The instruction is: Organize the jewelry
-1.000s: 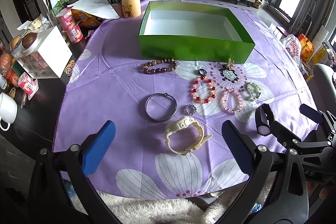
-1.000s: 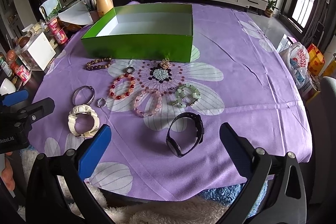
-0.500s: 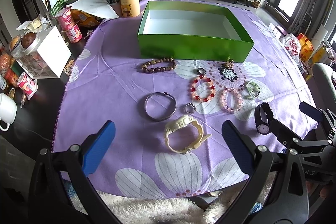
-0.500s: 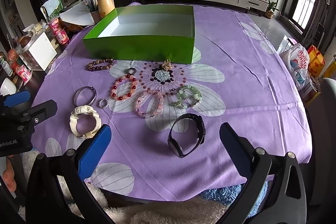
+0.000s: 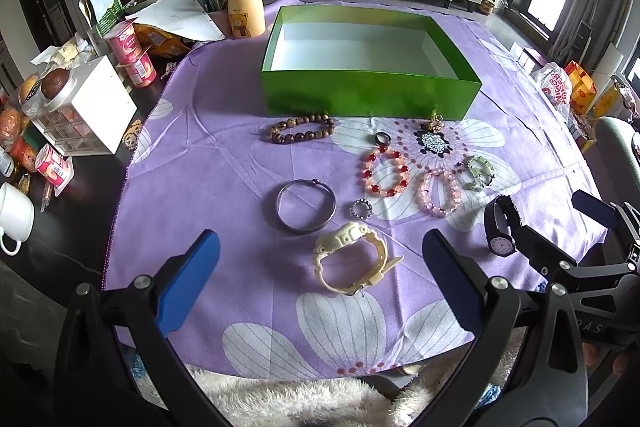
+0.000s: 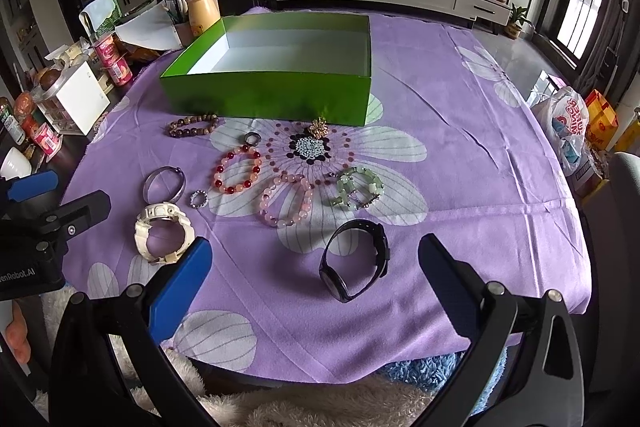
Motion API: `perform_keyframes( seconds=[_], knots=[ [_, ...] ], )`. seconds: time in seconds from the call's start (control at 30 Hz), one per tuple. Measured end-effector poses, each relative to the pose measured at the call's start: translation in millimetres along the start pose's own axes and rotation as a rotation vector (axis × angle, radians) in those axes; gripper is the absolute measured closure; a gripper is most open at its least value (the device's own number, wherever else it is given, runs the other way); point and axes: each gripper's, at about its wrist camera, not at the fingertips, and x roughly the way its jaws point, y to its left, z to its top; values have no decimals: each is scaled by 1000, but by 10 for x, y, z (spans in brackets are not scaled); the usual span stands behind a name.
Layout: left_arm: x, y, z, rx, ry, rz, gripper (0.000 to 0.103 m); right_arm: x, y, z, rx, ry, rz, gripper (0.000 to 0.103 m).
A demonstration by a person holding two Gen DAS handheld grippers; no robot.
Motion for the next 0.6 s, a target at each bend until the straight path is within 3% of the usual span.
perform_keyframes(
  seconds=[0.6],
  knots=[
    [-1, -5, 5, 6, -4, -30, 2, -27, -6, 23, 1, -4, 5, 1]
  ],
)
